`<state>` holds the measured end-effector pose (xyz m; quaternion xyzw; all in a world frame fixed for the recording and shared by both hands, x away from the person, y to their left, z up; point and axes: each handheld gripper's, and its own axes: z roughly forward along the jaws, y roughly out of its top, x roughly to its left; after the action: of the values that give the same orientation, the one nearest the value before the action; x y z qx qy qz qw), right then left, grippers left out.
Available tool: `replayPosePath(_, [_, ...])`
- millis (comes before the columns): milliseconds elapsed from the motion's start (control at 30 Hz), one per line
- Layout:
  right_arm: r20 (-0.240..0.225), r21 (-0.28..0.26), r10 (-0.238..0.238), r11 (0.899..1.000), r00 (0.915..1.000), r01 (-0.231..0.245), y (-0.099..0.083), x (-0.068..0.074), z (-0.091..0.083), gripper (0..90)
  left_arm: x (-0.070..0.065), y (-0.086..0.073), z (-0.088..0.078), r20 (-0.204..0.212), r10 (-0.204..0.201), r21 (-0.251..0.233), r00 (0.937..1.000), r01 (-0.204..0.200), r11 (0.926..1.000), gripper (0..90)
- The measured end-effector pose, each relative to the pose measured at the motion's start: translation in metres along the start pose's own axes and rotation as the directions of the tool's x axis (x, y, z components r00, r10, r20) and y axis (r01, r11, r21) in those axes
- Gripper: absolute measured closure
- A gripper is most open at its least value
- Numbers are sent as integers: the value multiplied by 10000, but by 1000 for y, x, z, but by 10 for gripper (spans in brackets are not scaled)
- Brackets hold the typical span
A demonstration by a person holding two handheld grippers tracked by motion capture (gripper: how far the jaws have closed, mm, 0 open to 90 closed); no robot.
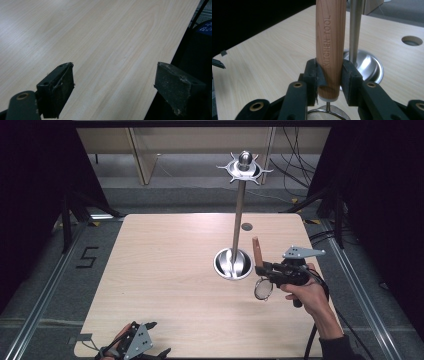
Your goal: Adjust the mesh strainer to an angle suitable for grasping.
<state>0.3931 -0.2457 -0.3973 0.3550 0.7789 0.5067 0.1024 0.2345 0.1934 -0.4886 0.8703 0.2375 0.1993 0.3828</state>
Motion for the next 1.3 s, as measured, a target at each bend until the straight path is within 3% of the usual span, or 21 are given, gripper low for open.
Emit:
replayPosePath(333, [248,-829,-303,9960,9992,323,30,6,-4,697,0,0,0,16,4,5,10000,-4,10000,151])
replayPosePath(367, [240,-799,-534,9953,9983,552,31,6,-4,698,0,0,0,32,1,10,10000,-1,10000,152])
replayPosePath(533, [266,-1015,-383,9940,9989,408,36,9,-6,698,0,0,0,25,14,7,10000,-14,10000,152])
replayPosePath(567, [285,-1022,-576,9929,9979,602,38,8,-7,698,0,0,0,20,-12,8,10000,12,10000,151])
replayPosePath(600, [155,-1063,-423,9934,9990,437,40,9,-7,698,0,0,0,-50,-1,-41,10000,1,10000,152])
replayPosePath(800, [357,-1077,-528,9926,9980,564,49,12,-12,698,1,0,-1,-6,88,95,10000,-88,9999,152])
replayPosePath(833, [415,-1194,-715,9899,9966,760,53,12,-14,698,0,-1,1,-54,1,-115,10000,-1,9999,152])
replayPosePath(933, [372,-1307,-611,9893,9974,655,57,14,-17,698,1,0,0,-73,-1,-99,10000,1,10000,152])
replayPosePath(1100, [447,-1501,-917,9839,9948,974,69,17,-23,698,1,0,0,20,67,85,10000,-67,9999,152])
replayPosePath(1300, [523,-1730,-1046,9785,9931,1122,78,21,-28,698,0,-1,1,-95,-1,-133,10000,0,9999,151])
